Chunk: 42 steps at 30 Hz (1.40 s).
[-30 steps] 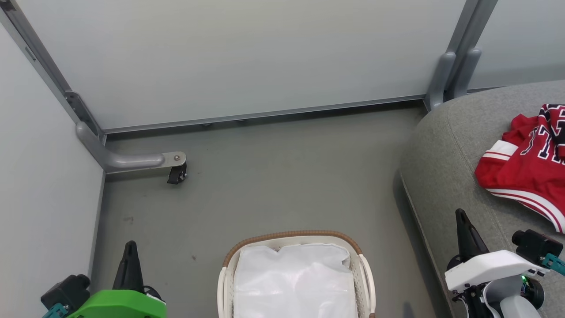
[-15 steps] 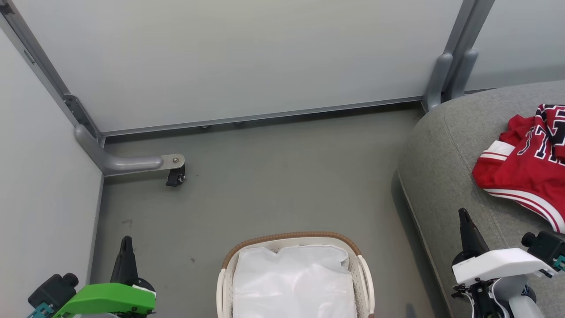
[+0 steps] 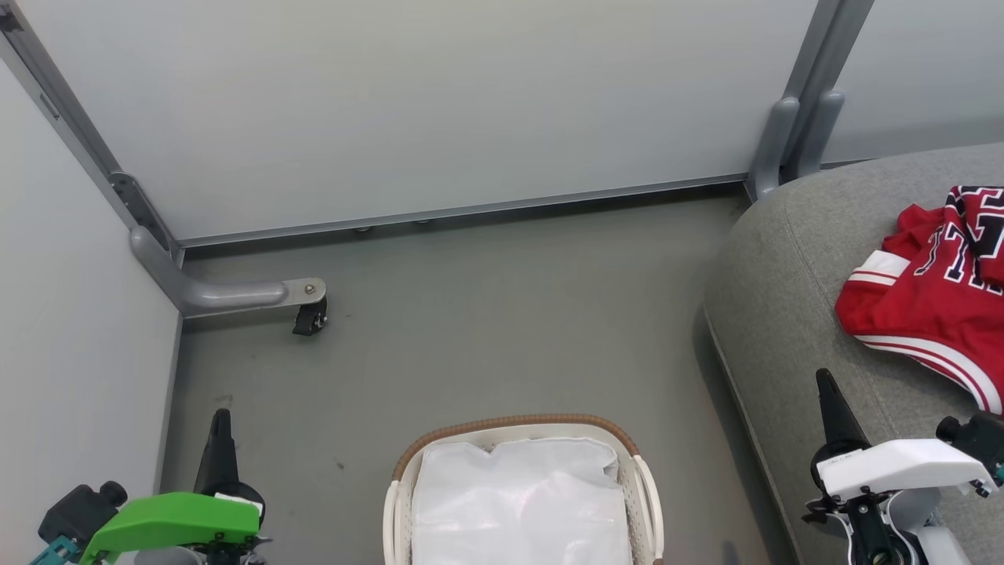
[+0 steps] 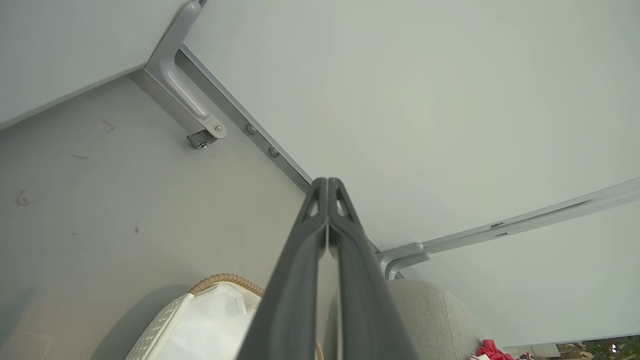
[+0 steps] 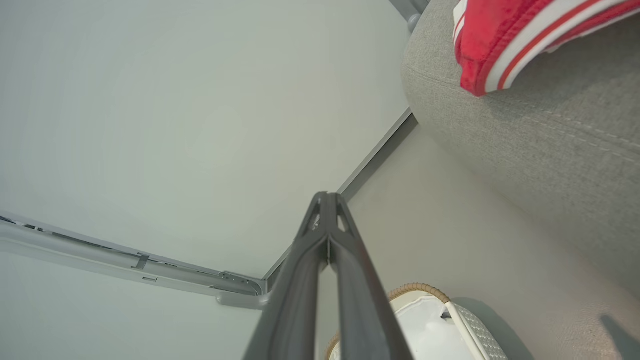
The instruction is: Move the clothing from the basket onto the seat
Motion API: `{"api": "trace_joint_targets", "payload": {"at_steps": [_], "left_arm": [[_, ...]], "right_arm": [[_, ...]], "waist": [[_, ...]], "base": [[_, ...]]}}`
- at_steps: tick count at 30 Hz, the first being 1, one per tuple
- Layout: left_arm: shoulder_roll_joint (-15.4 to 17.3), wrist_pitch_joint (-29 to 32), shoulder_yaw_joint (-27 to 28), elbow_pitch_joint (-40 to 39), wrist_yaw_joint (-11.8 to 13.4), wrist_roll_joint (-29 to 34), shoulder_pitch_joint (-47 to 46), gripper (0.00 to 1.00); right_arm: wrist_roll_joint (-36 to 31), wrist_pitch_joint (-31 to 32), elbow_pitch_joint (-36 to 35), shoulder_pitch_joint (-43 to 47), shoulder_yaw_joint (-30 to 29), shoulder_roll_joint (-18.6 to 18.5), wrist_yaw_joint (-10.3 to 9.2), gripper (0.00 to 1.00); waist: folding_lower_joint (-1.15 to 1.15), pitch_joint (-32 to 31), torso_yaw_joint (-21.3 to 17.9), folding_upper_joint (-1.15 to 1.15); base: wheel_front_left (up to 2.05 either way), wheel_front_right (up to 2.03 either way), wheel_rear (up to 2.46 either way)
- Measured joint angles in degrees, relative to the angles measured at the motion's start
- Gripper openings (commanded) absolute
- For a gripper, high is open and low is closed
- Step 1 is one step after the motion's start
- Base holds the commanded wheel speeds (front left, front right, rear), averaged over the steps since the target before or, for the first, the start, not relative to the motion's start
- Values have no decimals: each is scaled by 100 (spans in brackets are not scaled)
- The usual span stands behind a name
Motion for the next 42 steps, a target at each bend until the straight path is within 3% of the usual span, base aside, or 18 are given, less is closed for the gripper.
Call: {"api": "trace_joint_targets", "payload": {"at_steps": [42], "left_arm": [[13, 605, 177, -194, 0, -2163, -208, 0]], "right_arm": [[2295, 586, -189, -13, -91, -24, -1, 0]], "waist": [[0, -106, -95, 0]], "base": [[0, 0, 0]]}}
